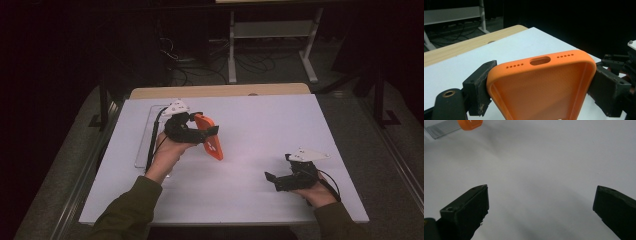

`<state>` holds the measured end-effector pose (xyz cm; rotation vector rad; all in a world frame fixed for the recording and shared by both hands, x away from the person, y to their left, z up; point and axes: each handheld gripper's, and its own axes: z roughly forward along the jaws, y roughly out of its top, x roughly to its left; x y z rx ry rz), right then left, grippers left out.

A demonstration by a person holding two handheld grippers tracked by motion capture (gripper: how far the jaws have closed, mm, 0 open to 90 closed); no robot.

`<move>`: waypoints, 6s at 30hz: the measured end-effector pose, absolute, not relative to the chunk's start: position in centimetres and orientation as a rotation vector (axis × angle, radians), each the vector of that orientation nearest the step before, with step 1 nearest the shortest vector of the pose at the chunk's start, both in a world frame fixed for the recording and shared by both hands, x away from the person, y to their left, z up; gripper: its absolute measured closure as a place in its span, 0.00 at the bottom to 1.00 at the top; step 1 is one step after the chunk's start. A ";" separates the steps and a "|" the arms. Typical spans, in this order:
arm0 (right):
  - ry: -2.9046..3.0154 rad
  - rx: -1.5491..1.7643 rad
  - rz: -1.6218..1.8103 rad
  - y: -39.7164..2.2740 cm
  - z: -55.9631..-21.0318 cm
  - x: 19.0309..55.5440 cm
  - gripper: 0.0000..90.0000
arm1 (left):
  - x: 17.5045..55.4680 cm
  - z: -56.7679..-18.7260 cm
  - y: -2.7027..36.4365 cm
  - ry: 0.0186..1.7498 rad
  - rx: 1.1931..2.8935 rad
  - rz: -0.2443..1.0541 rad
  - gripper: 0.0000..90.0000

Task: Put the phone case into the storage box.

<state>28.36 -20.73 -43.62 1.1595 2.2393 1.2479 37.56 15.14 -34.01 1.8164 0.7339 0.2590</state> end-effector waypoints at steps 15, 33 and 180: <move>2.243 1.146 1.244 -20.6 -43.6 28.4 0.00 | 38.8 -32.2 16.2 0.744 1.804 0.305 0.16; 2.249 1.143 1.244 -20.6 -43.6 28.4 0.00 | 40.2 -30.4 17.8 0.772 1.786 0.357 0.16; 2.258 1.127 1.255 -20.6 -43.7 28.3 0.00 | 52.3 -37.0 24.7 1.308 1.795 0.847 0.10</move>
